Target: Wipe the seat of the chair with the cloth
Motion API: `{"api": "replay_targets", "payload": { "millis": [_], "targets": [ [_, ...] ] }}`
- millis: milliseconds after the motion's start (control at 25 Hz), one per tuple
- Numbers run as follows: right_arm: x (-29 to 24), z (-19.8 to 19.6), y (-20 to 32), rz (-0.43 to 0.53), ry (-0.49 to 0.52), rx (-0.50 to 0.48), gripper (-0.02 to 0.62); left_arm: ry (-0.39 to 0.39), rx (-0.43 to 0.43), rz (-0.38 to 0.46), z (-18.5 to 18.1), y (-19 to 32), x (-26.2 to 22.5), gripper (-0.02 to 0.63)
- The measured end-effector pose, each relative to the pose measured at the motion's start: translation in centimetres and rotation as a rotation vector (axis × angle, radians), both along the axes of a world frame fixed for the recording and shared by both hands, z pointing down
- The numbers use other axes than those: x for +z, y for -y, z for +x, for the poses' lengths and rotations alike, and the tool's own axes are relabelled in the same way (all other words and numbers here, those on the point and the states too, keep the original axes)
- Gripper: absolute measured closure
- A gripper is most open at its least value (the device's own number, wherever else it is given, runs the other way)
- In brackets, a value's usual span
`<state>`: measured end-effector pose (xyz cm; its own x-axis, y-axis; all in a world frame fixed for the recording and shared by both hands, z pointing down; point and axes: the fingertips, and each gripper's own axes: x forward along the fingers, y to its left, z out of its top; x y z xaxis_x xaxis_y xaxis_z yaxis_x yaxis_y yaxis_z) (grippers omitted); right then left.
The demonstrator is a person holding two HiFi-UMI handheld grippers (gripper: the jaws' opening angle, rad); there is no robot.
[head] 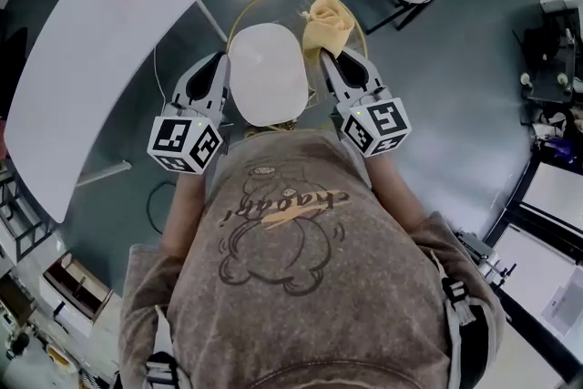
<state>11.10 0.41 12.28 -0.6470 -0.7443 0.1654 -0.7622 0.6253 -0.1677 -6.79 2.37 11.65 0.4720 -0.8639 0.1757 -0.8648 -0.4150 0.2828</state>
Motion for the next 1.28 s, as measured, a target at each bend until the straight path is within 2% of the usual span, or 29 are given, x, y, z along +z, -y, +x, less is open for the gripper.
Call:
{"api": "replay_targets", "payload": {
  "millis": [240, 440, 720, 920, 1280],
  "targets": [
    [-1.2, 0.8, 0.3, 0.100, -0.010, 0.061, 0.526, 0.085, -0.040, 0.084, -0.8, 0.1, -0.3, 0.597],
    [-1.2, 1.4, 0.4, 0.142, 0.007, 0.123, 0.526, 0.099, -0.076, 0.100, -1.6, 0.4, 0.7, 0.597],
    [1.2, 0.7, 1.0, 0.114, 0.004, 0.125, 0.526, 0.125, -0.124, 0.126, -2.5, 1.6, 2.1, 0.597],
    [2.3, 1.2, 1.1, 0.080, 0.017, 0.148, 0.526, 0.135, -0.130, 0.106, -2.6, 1.9, 2.7, 0.597],
    [1.8, 1.7, 0.8, 0.080, 0.022, 0.147, 0.526, 0.130, -0.135, 0.069, -2.5, 1.0, 2.8, 0.597]
  ]
}}
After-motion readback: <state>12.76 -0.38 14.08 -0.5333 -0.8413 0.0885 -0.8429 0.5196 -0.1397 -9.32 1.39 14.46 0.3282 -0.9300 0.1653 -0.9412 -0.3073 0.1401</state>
